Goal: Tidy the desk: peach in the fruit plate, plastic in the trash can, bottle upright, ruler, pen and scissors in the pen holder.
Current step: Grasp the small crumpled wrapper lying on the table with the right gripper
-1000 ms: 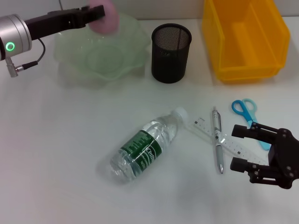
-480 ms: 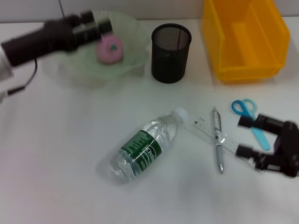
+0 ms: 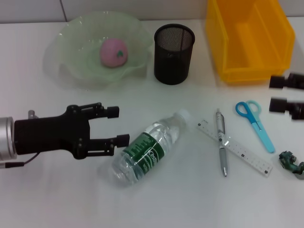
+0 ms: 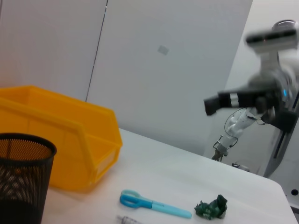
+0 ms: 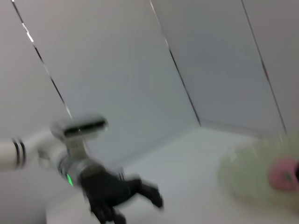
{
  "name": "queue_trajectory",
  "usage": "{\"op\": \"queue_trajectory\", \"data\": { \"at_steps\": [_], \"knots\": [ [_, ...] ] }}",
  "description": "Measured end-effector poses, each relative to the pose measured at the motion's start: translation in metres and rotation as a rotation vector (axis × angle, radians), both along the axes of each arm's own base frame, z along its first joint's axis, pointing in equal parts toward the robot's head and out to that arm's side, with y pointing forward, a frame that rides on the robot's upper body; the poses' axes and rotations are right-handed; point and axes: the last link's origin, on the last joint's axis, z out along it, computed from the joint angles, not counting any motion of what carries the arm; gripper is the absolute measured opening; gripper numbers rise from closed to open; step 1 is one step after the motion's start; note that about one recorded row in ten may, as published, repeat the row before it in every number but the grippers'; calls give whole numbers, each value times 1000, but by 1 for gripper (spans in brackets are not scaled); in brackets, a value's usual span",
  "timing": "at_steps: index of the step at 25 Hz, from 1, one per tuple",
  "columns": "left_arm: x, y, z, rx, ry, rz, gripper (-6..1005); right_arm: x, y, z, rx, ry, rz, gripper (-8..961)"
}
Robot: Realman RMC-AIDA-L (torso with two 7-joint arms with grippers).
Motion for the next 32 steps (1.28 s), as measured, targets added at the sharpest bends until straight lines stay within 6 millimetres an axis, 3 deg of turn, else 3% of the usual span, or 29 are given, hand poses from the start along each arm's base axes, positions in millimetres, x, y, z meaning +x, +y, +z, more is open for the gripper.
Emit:
{"op": "queue_trajectory", "data": {
  "at_steps": [2,4,5,7,9,13,16,20,22,32],
  "knots": [
    [-1,-1,-1,-2,1,6,804,-20,11,16,-49,-130,-31,721],
    [-3,-1,0,3,-1,16,803,-58,30,33,-111,-423,-110,720],
    [-3,-1,0,3,-1,16,803,-58,30,33,-111,-423,-110,719],
    [-4,-2,0,3,-1,20,802,-77,44,28,-158,-647,-159,718],
    [-4,-2,0,-1,-2,27,802,-83,51,15,-204,-807,-193,716],
    [-5,-1,1,0,1,30,802,-77,48,-2,-245,-961,-226,714],
    [-6,0,1,6,9,37,802,-62,39,-14,-274,-1068,-276,711],
    [-7,3,2,19,22,44,803,-47,34,-21,-290,-1097,-302,709],
    [-7,5,2,23,29,44,803,-30,29,-29,-311,-1100,-331,707],
    [-7,8,2,30,37,44,803,-8,26,-45,-346,-1116,-338,700]
  ]
}}
